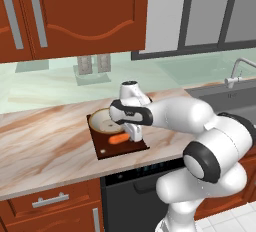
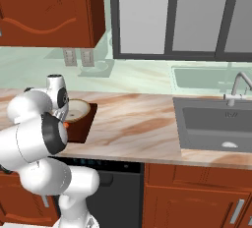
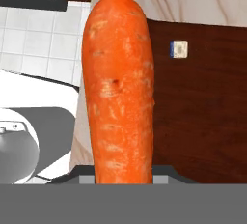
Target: Place the two vegetables and bowl onto the tray for setting up a vegetable dip station.
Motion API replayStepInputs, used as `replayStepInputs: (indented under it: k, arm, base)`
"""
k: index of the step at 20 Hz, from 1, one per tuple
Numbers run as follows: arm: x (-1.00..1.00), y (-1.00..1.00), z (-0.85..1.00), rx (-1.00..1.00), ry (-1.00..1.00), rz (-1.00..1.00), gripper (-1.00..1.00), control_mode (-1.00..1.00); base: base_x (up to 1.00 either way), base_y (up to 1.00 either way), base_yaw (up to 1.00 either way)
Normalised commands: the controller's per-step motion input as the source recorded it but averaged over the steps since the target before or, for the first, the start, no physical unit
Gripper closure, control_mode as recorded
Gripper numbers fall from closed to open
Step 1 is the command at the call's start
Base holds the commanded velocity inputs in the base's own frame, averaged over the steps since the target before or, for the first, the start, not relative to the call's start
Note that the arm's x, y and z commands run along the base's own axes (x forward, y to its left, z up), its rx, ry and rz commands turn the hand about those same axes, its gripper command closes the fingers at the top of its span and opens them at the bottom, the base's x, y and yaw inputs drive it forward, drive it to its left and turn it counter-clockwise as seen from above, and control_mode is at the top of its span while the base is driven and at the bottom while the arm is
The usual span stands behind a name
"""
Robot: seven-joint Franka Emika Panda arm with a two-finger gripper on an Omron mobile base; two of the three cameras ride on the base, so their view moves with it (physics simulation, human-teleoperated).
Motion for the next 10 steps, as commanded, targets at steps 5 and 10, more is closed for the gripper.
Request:
replayStepInputs:
  k: [5,10]
  arm:
    - [0.11,0.08,-0.16,0.00,0.00,0.00,1.00,-1.00]
    - [0.09,0.01,-0.13,0.00,-0.01,0.00,1.00,-1.00]
  base:
    - [0.00,0.00,0.00]
    - [0.00,0.00,0.00]
